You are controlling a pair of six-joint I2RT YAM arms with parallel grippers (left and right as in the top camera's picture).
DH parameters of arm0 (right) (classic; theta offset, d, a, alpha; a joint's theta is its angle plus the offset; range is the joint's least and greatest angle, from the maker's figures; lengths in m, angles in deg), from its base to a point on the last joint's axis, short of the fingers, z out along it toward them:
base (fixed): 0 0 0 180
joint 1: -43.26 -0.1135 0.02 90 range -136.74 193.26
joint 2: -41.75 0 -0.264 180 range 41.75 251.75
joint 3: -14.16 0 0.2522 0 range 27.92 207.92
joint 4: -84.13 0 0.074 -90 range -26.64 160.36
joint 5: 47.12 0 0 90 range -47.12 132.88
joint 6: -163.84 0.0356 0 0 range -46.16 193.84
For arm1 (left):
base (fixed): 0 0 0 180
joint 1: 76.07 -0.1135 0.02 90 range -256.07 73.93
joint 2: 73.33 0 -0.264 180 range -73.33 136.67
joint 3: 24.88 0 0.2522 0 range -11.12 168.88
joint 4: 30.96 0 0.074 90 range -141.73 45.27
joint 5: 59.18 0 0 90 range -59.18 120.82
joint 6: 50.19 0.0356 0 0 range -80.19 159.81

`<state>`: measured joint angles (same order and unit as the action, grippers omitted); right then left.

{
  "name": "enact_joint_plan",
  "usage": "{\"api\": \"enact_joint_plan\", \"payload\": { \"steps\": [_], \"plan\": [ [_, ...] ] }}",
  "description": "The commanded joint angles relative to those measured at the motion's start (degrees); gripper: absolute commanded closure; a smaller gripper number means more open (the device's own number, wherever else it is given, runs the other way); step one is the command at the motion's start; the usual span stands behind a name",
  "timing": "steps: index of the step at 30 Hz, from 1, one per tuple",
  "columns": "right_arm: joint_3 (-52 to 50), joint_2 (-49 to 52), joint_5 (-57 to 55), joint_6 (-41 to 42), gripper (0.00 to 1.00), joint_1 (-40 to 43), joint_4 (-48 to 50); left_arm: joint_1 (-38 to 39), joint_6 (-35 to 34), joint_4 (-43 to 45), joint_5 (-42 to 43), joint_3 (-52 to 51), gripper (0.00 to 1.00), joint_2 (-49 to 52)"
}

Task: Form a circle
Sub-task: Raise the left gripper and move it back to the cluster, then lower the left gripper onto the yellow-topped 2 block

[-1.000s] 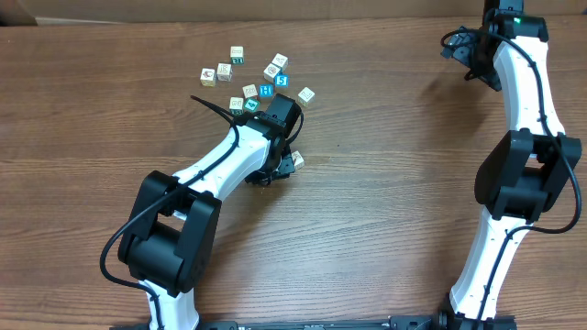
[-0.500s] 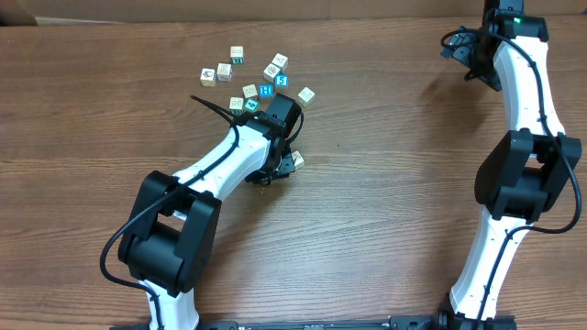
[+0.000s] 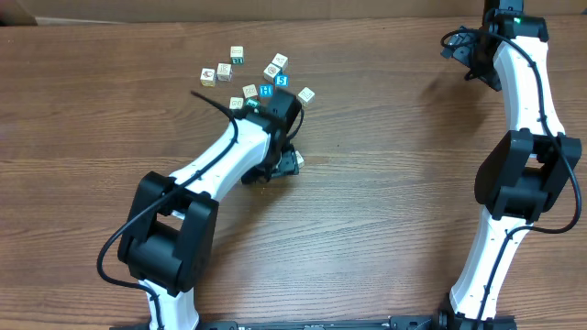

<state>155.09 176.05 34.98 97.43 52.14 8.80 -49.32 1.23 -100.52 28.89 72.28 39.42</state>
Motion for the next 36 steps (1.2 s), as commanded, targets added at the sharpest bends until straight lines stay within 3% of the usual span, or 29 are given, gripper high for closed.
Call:
{"api": "enact_joint_plan", "payload": {
  "steps": [1,8,11,16,23,26,36],
  "plan": [
    [0.72,-1.42,-0.44,0.0,0.0,-0.13,0.15,-1.81,3.65,-3.34,0.44,9.9,0.24,-0.37],
    [0.72,-1.42,-0.44,0.0,0.0,-0.13,0.15,-4.39,13.88,-6.95,-4.17,27.91,0.23,-0.37],
    [0.72,-1.42,-0.44,0.0,0.0,-0.13,0.15,-6.58,13.97,-6.97,-9.51,33.38,0.23,-0.37],
    [0.72,-1.42,-0.44,0.02,0.0,-0.13,0.15,-11.63,13.92,-5.66,-9.84,34.82,0.22,-0.33],
    [0.72,-1.42,-0.44,0.0,0.0,-0.13,0.15,-15.89,14.43,-4.81,-8.7,33.68,0.41,0.15],
    [0.72,-1.42,-0.44,0.0,0.0,-0.13,0.15,-15.96,14.43,-4.22,-8.74,33.64,0.55,1.92],
    [0.72,-1.42,-0.44,0.0,0.0,-0.13,0.15,-15.85,14.43,0.85,-8.52,33.64,0.6,13.03]
  ]
}}
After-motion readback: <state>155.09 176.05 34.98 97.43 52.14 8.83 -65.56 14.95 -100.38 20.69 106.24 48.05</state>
